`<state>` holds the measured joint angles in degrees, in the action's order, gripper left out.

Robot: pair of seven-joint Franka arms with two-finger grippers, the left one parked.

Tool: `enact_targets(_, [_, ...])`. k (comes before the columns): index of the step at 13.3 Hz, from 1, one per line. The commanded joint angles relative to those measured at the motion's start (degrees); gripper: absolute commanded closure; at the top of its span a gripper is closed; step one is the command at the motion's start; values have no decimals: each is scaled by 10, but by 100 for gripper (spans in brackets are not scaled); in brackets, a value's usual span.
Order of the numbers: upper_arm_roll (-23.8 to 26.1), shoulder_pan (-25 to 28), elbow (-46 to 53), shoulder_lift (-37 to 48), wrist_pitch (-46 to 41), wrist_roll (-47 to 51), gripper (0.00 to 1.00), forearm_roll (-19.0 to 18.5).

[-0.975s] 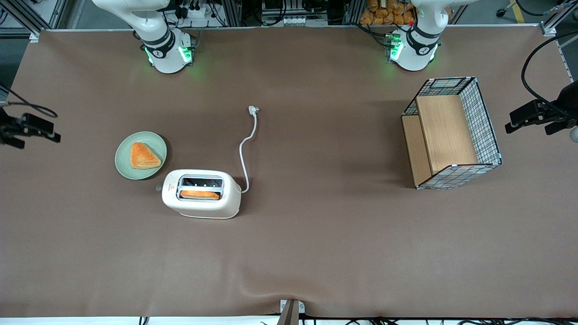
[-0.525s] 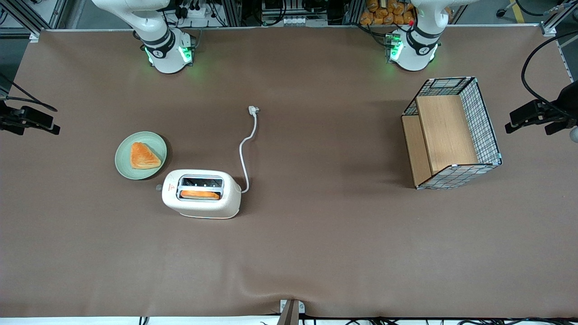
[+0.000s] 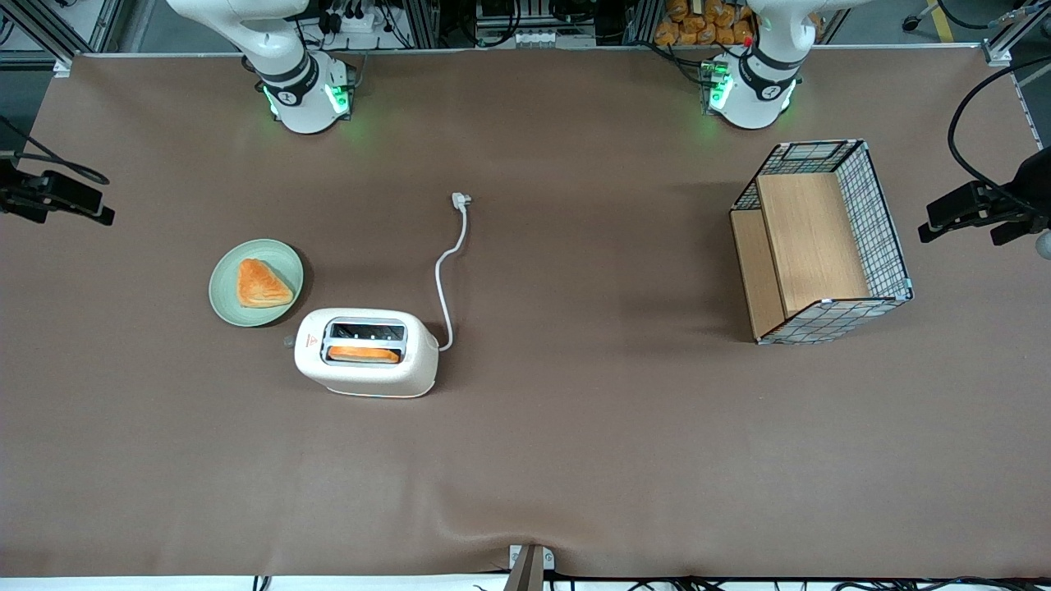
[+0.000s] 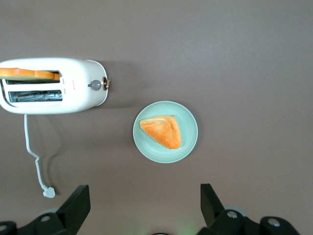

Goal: Press toaster button with right arm

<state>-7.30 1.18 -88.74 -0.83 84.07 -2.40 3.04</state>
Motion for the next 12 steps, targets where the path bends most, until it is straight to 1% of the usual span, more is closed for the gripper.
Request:
enact_targets(1, [74,-65,-1,9,-16,10,0,-14])
enact_targets(2, [83,-69,0,11,-20,9,0,-14])
enact_targets(4, [82,-65,-2,14,-21,7,0,-15])
enact_targets(7, [79,-65,1,14,-34,6,0,-36])
enact_targets(9, [79,-61,5,16,-34,6,0,-40])
enact_targets(12, [82,-63,38,11,-34,8,0,-46])
